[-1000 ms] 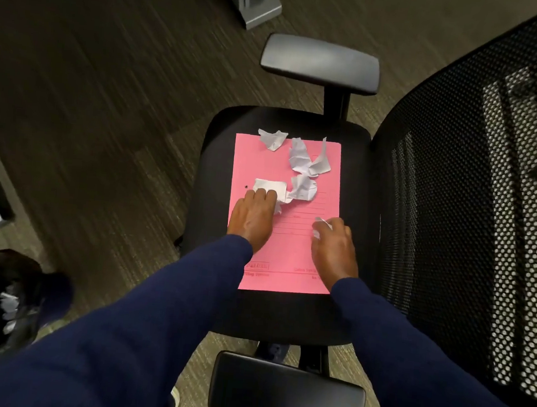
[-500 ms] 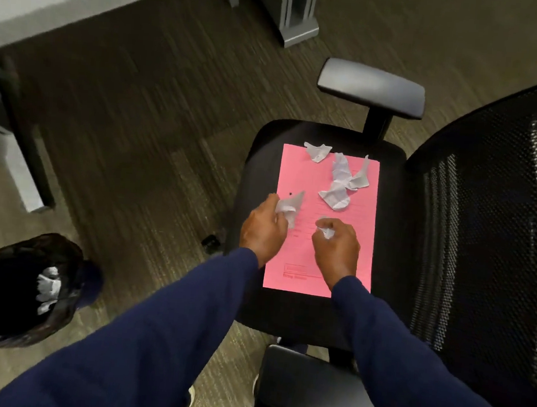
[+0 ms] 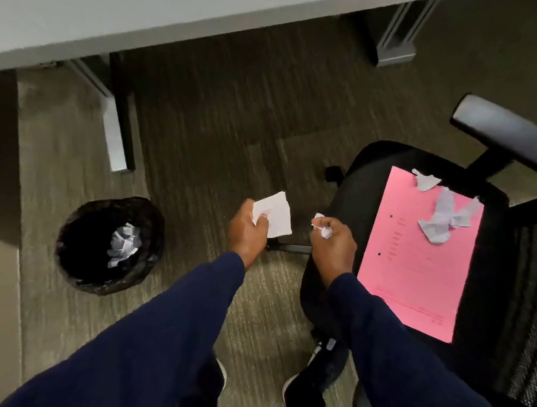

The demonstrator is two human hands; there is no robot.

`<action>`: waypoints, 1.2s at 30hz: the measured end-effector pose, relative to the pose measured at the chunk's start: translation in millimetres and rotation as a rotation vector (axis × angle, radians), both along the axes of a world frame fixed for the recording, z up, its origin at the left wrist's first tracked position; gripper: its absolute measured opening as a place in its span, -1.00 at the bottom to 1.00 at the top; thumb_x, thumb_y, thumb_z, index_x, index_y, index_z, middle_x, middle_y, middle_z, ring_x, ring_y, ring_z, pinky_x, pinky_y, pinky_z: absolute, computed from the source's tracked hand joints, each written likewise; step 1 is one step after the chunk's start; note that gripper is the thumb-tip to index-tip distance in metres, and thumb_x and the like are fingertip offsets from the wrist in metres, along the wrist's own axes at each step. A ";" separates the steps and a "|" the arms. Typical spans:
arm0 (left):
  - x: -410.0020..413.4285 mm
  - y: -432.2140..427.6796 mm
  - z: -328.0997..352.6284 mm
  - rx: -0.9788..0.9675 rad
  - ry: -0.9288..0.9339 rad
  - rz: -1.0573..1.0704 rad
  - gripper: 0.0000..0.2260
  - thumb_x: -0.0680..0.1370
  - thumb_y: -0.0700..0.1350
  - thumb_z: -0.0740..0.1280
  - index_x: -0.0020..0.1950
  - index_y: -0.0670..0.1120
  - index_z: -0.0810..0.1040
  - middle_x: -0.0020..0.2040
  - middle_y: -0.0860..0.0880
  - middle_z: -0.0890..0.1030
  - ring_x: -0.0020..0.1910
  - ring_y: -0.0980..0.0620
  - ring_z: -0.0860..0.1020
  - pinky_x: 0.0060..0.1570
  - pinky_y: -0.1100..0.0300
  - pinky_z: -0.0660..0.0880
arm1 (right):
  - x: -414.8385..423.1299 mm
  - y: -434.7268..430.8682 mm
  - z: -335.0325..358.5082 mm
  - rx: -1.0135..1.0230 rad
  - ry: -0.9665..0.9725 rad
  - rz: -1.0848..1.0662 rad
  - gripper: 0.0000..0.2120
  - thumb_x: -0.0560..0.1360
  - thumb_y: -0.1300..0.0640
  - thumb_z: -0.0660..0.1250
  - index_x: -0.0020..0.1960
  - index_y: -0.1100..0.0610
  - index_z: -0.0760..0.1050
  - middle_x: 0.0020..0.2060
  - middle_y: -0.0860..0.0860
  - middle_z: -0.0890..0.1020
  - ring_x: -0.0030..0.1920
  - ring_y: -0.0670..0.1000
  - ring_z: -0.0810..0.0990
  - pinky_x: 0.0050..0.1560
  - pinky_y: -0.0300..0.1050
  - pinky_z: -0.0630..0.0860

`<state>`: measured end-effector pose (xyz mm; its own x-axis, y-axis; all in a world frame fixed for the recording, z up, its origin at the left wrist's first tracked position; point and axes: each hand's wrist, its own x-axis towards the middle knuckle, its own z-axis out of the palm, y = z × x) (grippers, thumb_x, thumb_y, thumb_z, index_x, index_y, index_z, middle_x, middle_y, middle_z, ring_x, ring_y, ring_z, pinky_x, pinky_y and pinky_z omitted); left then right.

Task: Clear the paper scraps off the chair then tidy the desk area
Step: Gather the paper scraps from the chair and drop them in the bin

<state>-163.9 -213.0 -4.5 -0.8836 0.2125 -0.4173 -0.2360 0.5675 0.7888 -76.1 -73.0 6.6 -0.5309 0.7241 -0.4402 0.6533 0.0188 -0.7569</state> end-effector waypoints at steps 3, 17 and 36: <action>-21.6 -54.4 -9.8 -0.007 -0.009 0.097 -0.93 0.64 -0.15 0.25 0.08 -0.15 0.45 -0.03 -0.09 0.61 -0.15 -0.05 0.54 -0.28 0.14 0.44 | -34.6 -51.3 -2.1 -0.054 -0.007 0.068 -0.82 0.50 0.23 0.33 0.02 0.05 0.66 0.11 -0.08 0.59 0.14 0.00 0.58 0.27 -0.01 0.51; -65.6 -289.1 -65.5 -0.070 -0.157 0.667 -0.72 0.61 -0.15 0.26 0.31 -0.14 0.47 0.20 -0.16 0.61 0.11 -0.25 0.60 0.09 -0.23 0.58 | -153.8 -280.9 -52.5 -0.249 -0.046 0.399 -0.85 0.51 0.23 0.36 -0.07 -0.01 0.63 0.16 -0.05 0.65 0.08 -0.04 0.62 -0.02 -0.17 0.59; -89.4 -409.0 -152.3 -0.037 -0.302 1.102 -0.87 0.55 -0.14 0.29 0.08 -0.11 0.50 -0.15 -0.03 0.59 -0.22 -0.14 0.67 -0.13 -0.09 0.66 | -211.6 -436.4 -151.2 -0.522 -0.231 0.602 -0.76 0.54 0.23 0.29 0.17 0.08 0.58 0.09 0.13 0.66 -0.03 0.08 0.64 0.18 0.13 0.60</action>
<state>-253.3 -622.0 -156.8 -0.4444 -0.6327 -0.6342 -0.7970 -0.0440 0.6024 -287.7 -509.4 -144.6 -0.6172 0.0172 -0.7866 0.7839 0.0989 -0.6130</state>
